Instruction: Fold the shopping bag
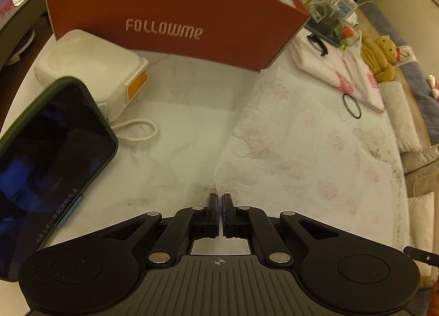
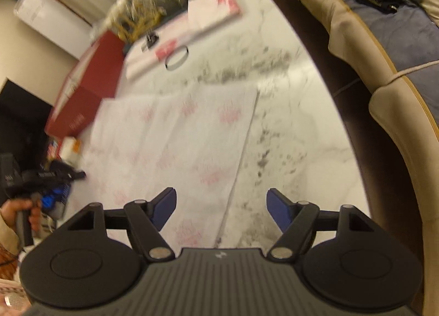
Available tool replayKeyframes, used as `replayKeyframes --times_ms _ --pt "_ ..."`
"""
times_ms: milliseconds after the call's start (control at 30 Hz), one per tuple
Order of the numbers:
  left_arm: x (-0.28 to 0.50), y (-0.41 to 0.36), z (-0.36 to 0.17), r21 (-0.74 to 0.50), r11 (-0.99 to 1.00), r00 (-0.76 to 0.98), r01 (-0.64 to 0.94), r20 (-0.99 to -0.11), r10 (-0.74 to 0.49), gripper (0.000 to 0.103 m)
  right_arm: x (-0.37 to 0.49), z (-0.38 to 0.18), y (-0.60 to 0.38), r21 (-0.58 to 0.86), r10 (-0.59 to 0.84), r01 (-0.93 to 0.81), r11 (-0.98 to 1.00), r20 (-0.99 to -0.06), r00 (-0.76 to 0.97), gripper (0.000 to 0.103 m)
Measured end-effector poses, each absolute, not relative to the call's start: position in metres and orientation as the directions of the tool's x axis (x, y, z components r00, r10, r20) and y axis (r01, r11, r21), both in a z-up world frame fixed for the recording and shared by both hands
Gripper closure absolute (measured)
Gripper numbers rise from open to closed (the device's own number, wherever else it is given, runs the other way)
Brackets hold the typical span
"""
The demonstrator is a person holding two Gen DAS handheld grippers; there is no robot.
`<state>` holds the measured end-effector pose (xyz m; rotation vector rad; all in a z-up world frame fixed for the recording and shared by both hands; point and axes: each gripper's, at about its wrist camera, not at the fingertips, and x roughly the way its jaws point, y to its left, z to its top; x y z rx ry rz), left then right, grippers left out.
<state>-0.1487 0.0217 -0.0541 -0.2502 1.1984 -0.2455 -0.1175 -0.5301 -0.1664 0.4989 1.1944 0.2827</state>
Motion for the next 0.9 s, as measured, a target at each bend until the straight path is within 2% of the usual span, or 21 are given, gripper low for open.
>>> replayKeyframes --times_ms 33,133,167,233,300,367,400,433,467,600,667,767,833,900 --pt "-0.148 0.022 -0.055 -0.324 0.945 0.348 0.050 -0.881 -0.320 0.101 -0.115 -0.168 -0.521 0.477 0.443 0.023 0.878 -0.831 0.336 0.031" --pt "-0.152 0.013 -0.056 -0.320 0.946 0.346 0.050 -0.883 -0.317 0.101 -0.107 -0.172 -0.494 0.373 0.374 -0.062 0.926 -0.879 0.295 0.042" --pt "-0.154 0.010 -0.057 -0.318 0.947 0.344 0.052 -0.884 -0.316 0.101 -0.106 -0.172 -0.481 0.267 0.293 -0.125 0.956 -0.904 0.312 0.048" --pt "-0.161 0.006 -0.056 -0.334 0.941 0.333 0.054 -0.882 -0.333 0.101 -0.104 -0.170 -0.454 -0.007 0.095 -0.256 0.967 -0.918 0.385 0.042" --pt "-0.174 0.002 -0.052 -0.362 0.930 0.328 0.067 -0.872 -0.363 0.101 -0.092 -0.171 -0.452 -0.104 0.023 -0.279 0.955 -0.908 0.417 0.037" --pt "-0.181 0.000 -0.041 -0.361 0.930 0.365 0.072 -0.858 -0.361 0.101 -0.078 -0.172 -0.453 -0.176 -0.032 -0.288 0.941 -0.896 0.442 0.039" --pt "-0.184 0.003 -0.032 -0.353 0.933 0.392 0.069 -0.850 -0.351 0.101 -0.072 -0.170 -0.456 -0.191 -0.053 -0.273 0.943 -0.896 0.441 0.051" --pt "-0.187 0.004 -0.023 -0.337 0.939 0.419 0.065 -0.845 -0.332 0.101 -0.065 -0.169 -0.459 -0.199 -0.073 -0.252 0.947 -0.898 0.434 0.057" --pt "-0.188 0.004 -0.015 -0.315 0.946 0.442 0.071 -0.841 -0.313 0.101 -0.065 -0.162 -0.461 -0.166 -0.042 -0.244 0.955 -0.895 0.444 0.059" --pt "-0.196 -0.003 0.014 -0.257 0.955 0.496 0.149 -0.816 -0.297 0.101 -0.075 -0.138 -0.456 -0.015 0.128 -0.280 0.960 -0.865 0.485 0.046" --pt "-0.202 -0.020 0.023 -0.214 0.956 0.496 0.202 -0.819 -0.288 0.101 -0.082 -0.133 -0.445 0.035 0.202 -0.329 0.944 -0.850 0.487 0.046" --pt "-0.210 -0.053 0.029 -0.134 0.952 0.508 0.277 -0.820 -0.263 0.101 -0.079 -0.146 -0.424 0.079 0.252 -0.388 0.918 -0.873 0.419 0.046" --pt "-0.210 -0.075 0.026 -0.105 0.938 0.487 0.330 -0.833 -0.265 0.101 -0.073 -0.159 -0.415 0.075 0.237 -0.400 0.913 -0.897 0.374 0.047" --pt "-0.207 -0.101 0.015 -0.053 0.921 0.484 0.385 -0.838 -0.251 0.101 -0.068 -0.168 -0.416 0.095 0.247 -0.382 0.919 -0.894 0.374 0.038"
